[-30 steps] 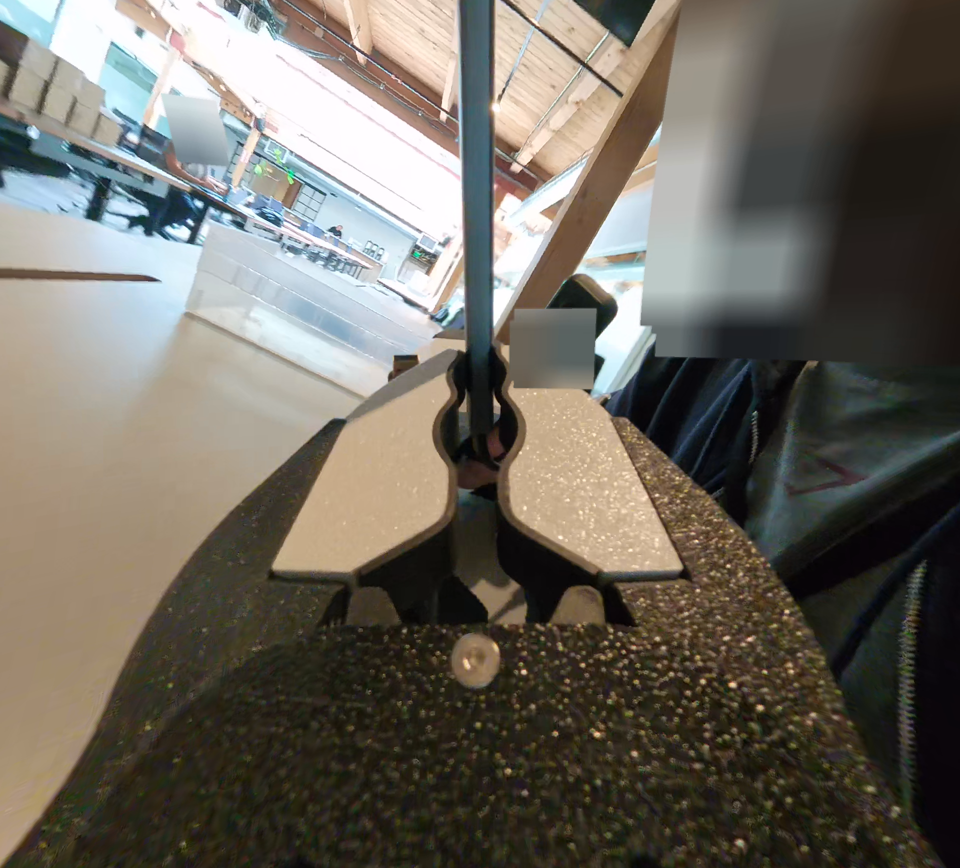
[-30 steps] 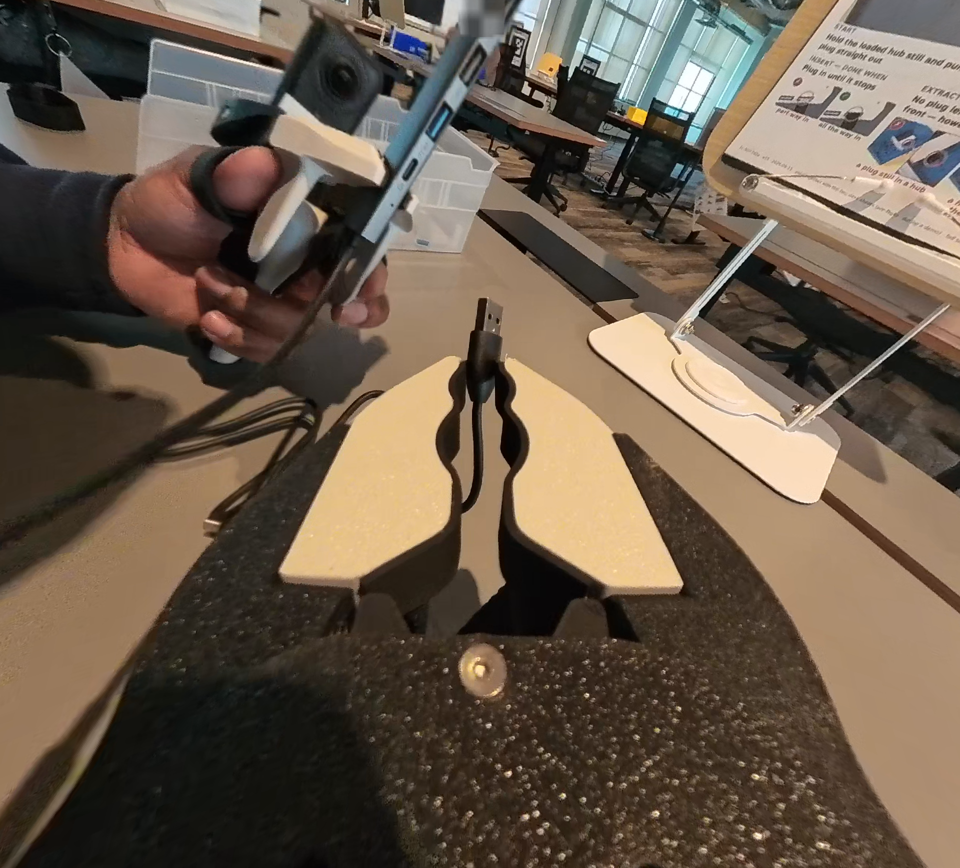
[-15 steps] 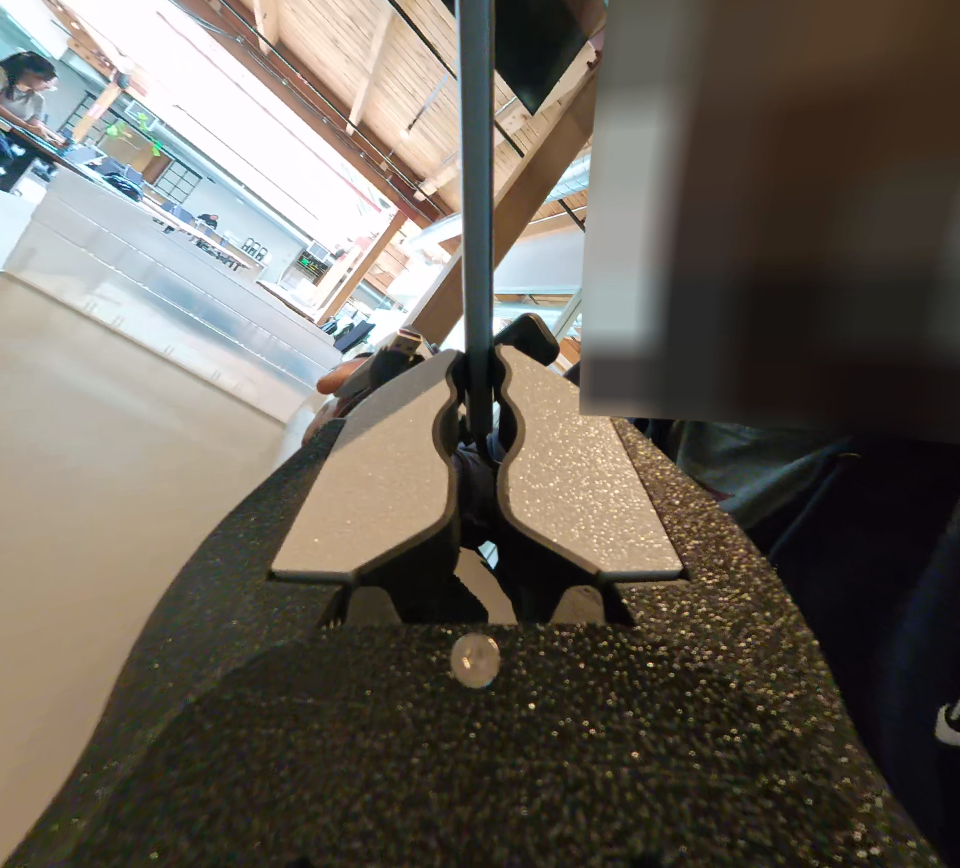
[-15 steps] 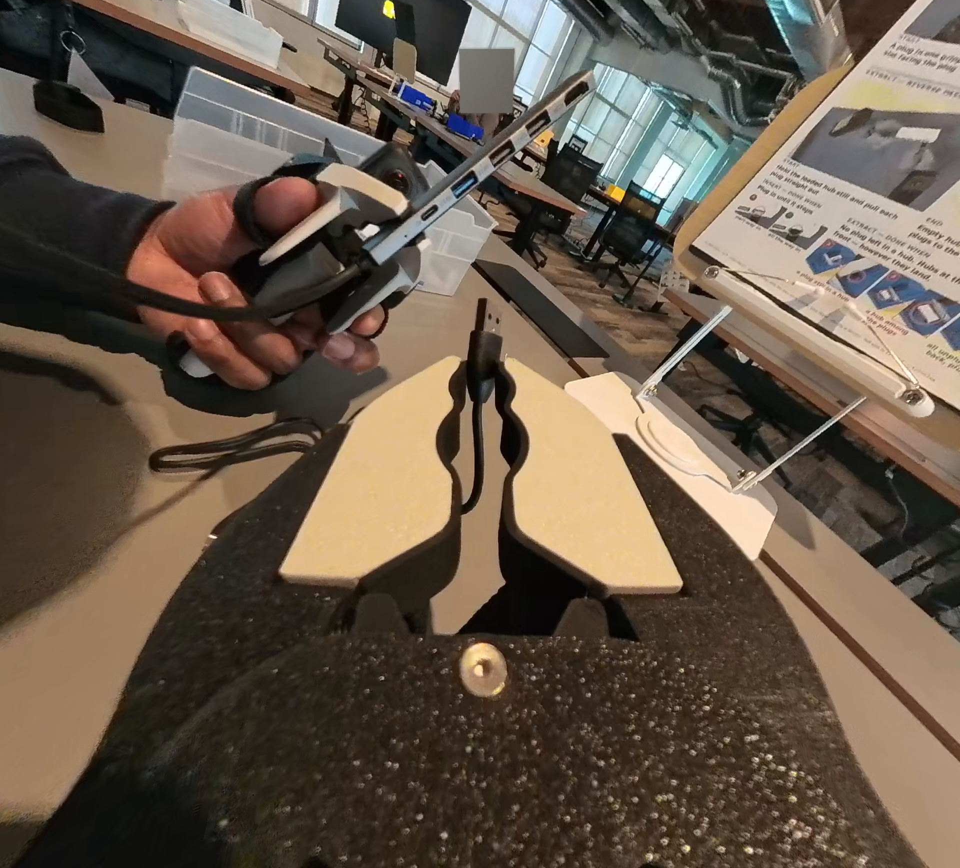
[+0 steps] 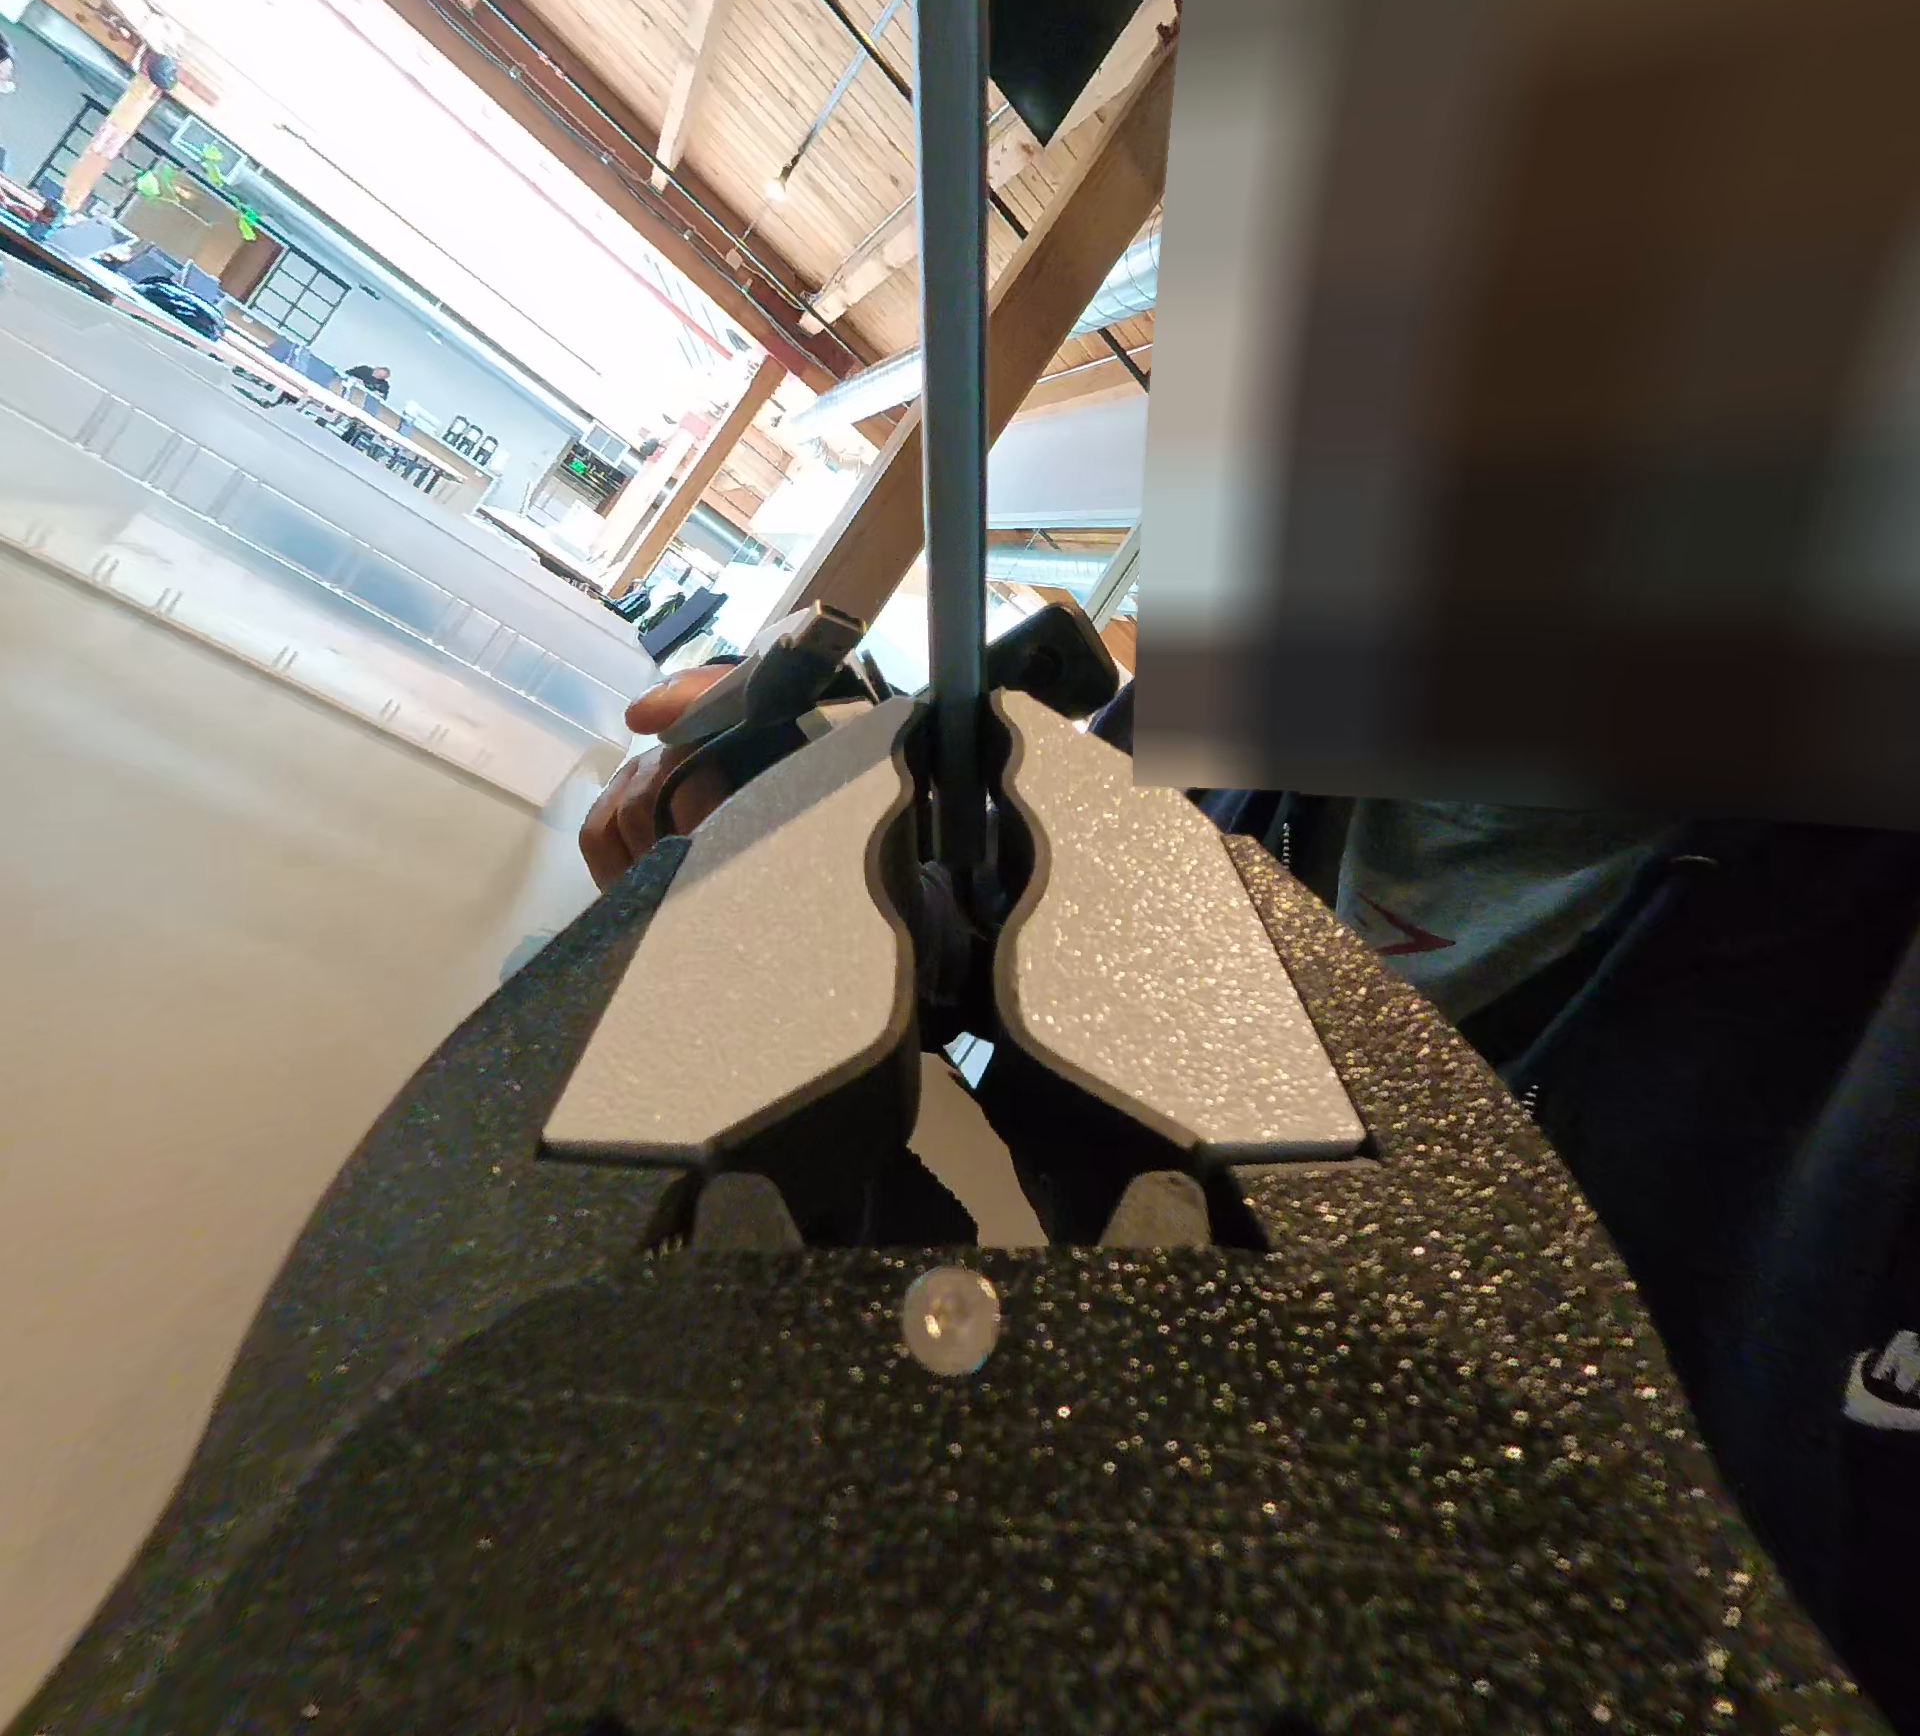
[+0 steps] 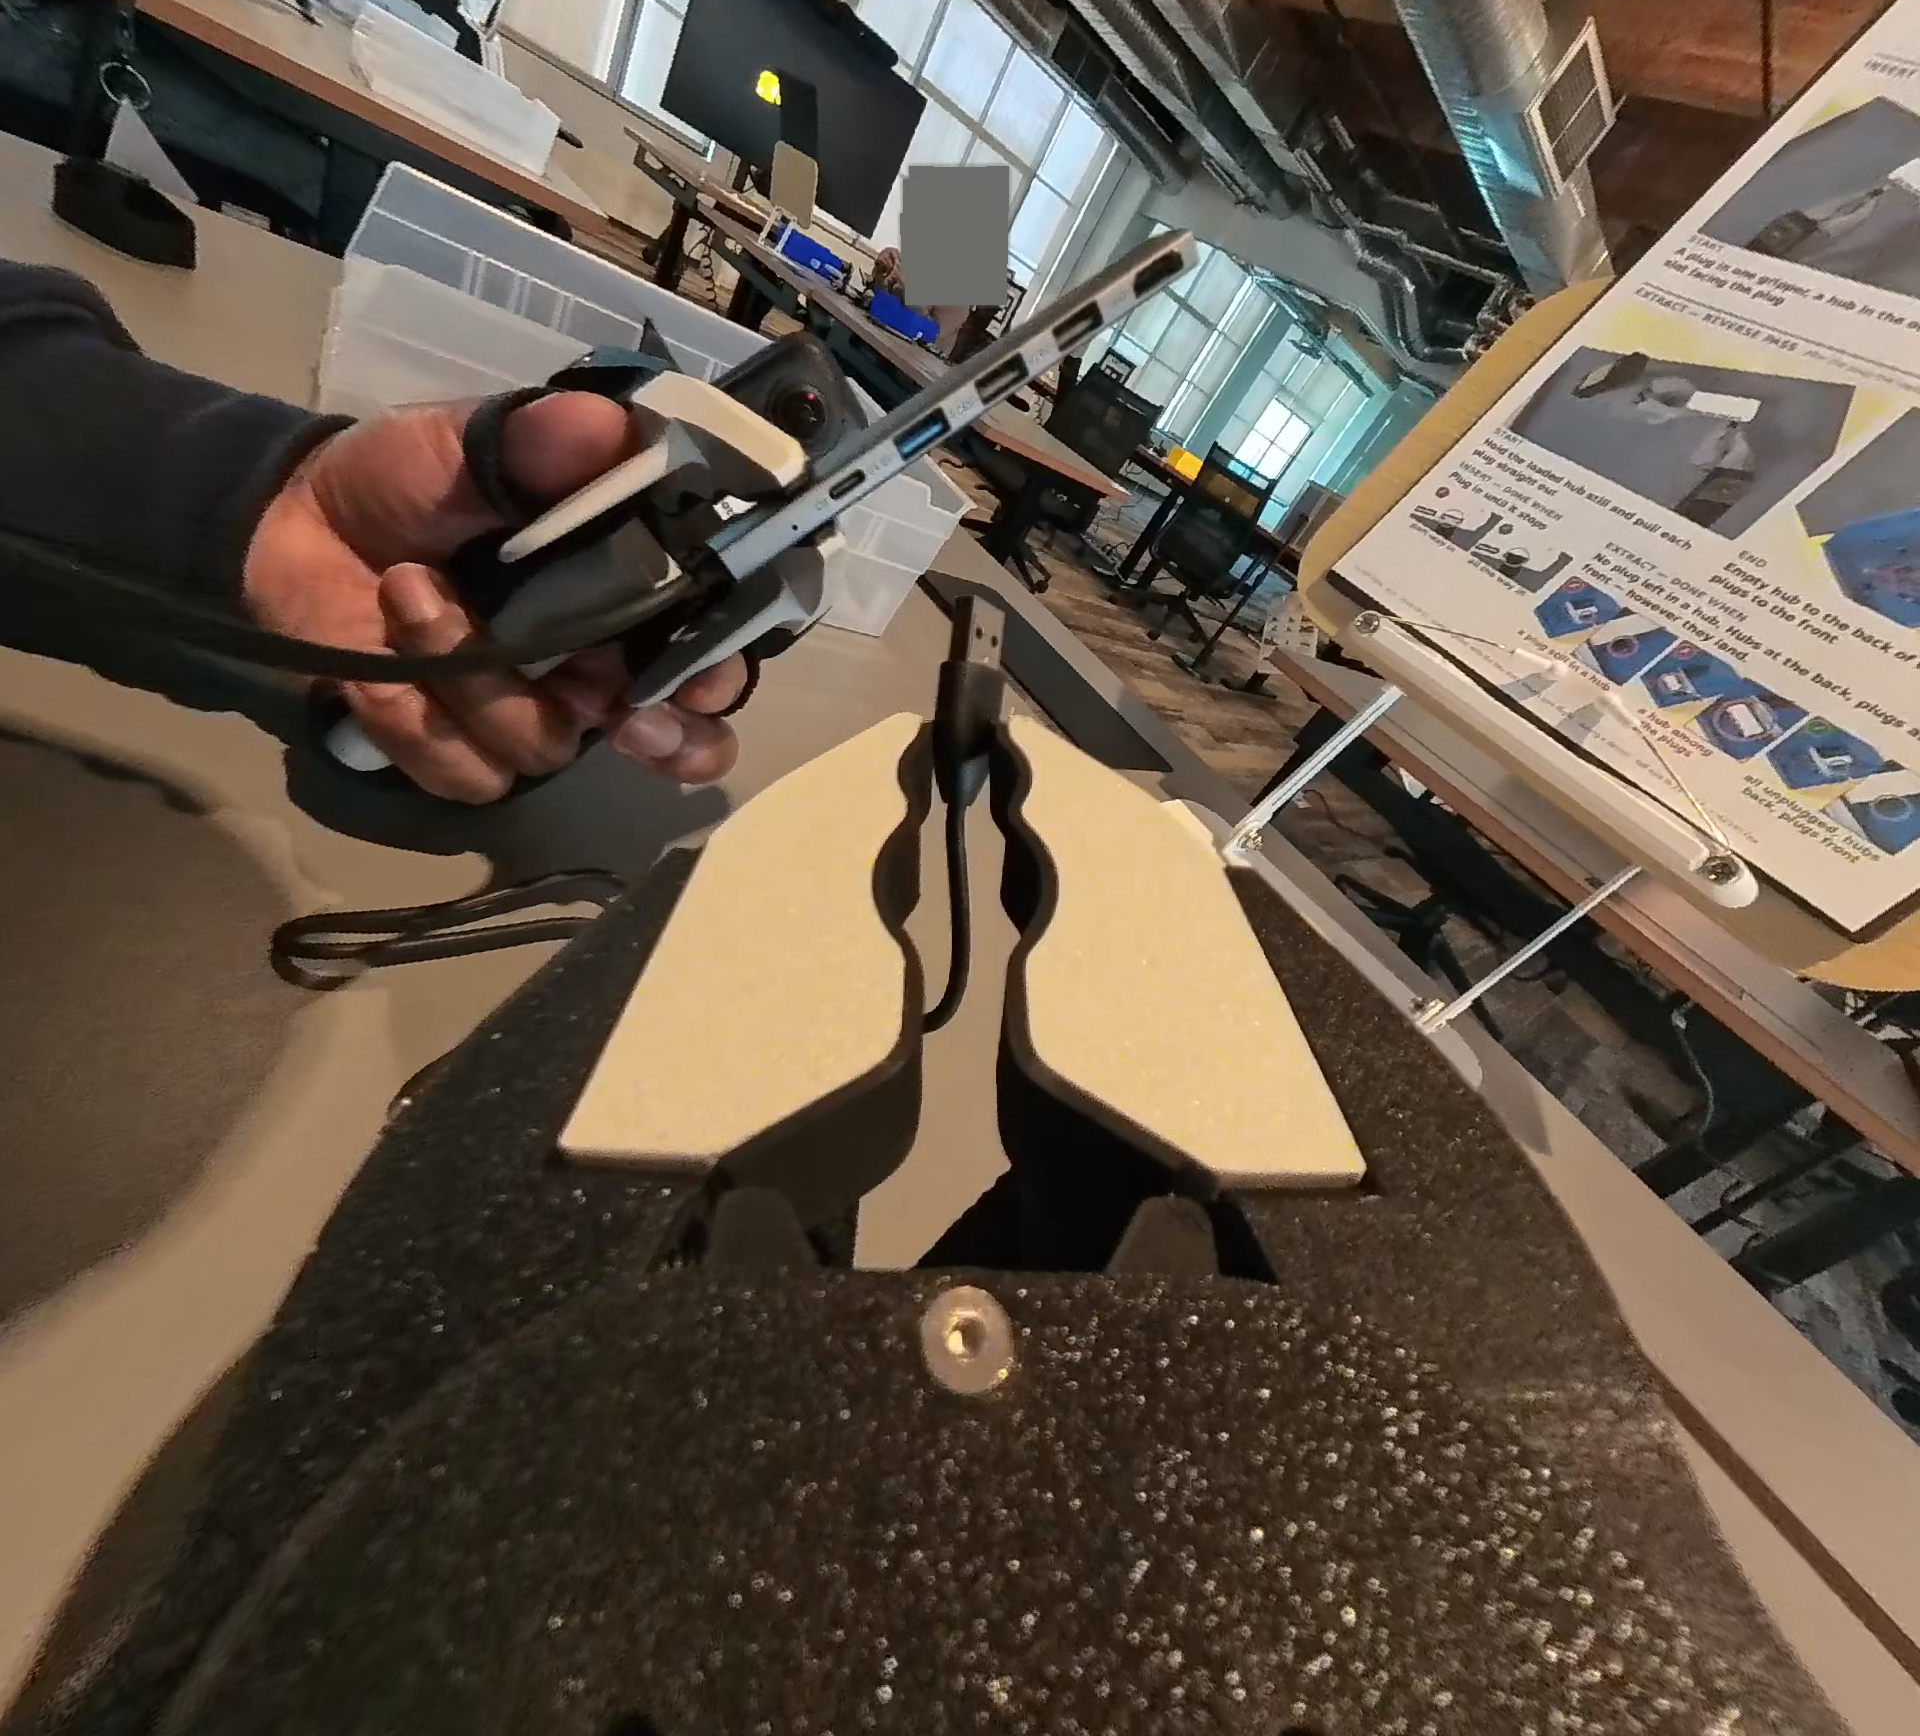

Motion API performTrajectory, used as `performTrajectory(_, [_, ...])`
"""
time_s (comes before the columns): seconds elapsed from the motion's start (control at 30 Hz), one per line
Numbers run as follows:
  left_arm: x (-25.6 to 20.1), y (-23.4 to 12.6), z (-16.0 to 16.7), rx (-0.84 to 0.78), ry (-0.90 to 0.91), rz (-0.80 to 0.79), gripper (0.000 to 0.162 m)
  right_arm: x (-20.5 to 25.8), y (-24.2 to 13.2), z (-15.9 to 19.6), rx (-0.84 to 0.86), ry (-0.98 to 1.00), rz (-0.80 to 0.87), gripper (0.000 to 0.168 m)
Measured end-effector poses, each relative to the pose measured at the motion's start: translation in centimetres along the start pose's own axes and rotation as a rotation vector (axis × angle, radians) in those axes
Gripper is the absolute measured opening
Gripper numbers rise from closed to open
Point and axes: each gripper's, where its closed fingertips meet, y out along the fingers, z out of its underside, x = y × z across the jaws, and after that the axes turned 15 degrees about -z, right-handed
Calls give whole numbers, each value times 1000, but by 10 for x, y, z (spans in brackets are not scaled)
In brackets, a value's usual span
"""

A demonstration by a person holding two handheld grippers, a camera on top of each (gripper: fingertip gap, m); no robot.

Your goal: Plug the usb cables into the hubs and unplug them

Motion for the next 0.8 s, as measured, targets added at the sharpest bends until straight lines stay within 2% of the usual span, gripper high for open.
performTrajectory(0.37, [4,4,5,35,-3,-43,9,-4,-3,-1,15,-82,65,10])
performTrajectory(0.57, [12,10,14,86,-75,-101,10,-5,-2,3,43,-104,80,10])
performTrajectory(0.8, [9,11,14,79,-140,-60,10,-7,-3,2,46,-114,95,10])
